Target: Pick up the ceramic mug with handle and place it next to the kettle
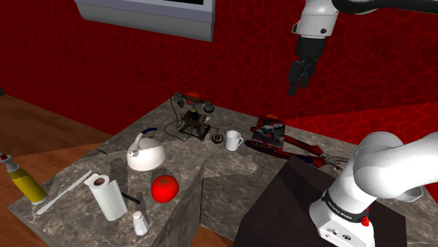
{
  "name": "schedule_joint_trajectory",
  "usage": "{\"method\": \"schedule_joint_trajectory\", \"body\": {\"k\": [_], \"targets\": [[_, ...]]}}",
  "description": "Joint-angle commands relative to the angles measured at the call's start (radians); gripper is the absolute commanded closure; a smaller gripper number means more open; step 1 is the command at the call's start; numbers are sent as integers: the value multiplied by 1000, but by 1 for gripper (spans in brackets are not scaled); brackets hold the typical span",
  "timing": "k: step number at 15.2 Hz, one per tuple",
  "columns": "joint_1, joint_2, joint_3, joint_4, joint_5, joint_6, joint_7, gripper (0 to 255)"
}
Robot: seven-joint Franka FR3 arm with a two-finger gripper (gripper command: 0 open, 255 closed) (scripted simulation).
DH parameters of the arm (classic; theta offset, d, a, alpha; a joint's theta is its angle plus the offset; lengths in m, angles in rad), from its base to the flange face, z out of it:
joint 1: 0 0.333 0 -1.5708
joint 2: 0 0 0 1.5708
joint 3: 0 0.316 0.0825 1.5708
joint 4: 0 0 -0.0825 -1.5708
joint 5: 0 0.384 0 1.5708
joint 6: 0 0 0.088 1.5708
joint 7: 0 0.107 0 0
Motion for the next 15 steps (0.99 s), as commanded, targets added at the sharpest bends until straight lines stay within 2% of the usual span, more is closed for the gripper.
{"method": "schedule_joint_trajectory", "body": {"k": [1, 8, 15], "targets": [[0, 0, 0, 0, 0, 0, 0, 0], [-15, 113, -3, -129, -17, 255, 5, 0], [-34, 296, -8, -189, -35, 512, 14, 0]]}}
